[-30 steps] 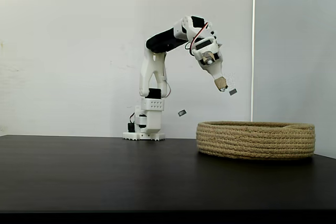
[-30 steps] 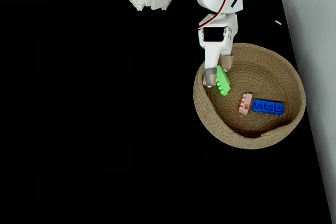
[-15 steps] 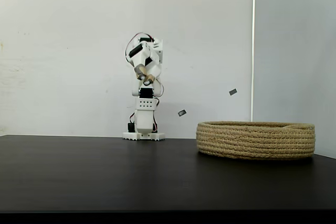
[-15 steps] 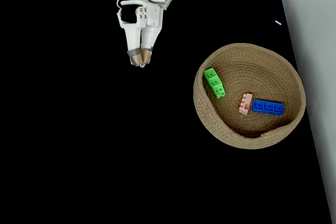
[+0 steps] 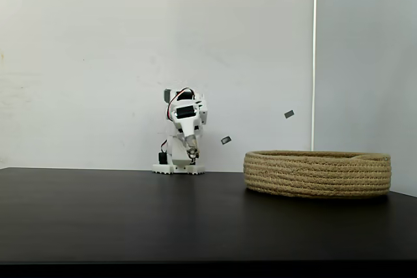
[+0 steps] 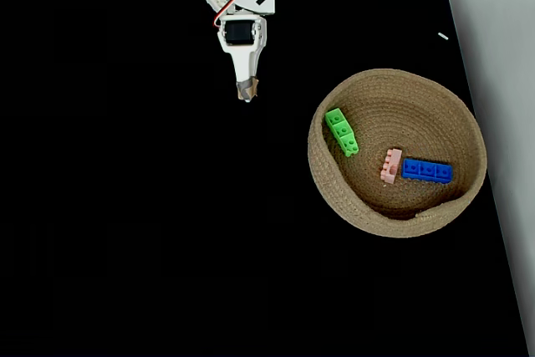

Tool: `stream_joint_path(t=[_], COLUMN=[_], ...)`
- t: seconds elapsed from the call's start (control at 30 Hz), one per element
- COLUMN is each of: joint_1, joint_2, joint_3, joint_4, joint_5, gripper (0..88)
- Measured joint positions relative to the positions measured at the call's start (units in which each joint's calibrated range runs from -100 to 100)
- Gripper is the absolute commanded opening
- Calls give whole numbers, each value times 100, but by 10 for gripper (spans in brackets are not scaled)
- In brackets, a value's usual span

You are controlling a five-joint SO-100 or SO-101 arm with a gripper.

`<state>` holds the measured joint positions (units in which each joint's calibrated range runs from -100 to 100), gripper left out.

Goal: Place the lego blocks in the tray

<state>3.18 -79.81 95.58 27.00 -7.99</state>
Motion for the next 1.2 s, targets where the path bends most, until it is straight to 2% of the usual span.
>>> stream_joint_path(t=[0.2,0.43,1.2], joint_1=[-212,-244,-236], joint_2=[-653,-1612,-1849], joint_3=[115,336,354], joint_4=[1194,1957,2095], joint_5=[254,313,303], gripper=[1,1,2])
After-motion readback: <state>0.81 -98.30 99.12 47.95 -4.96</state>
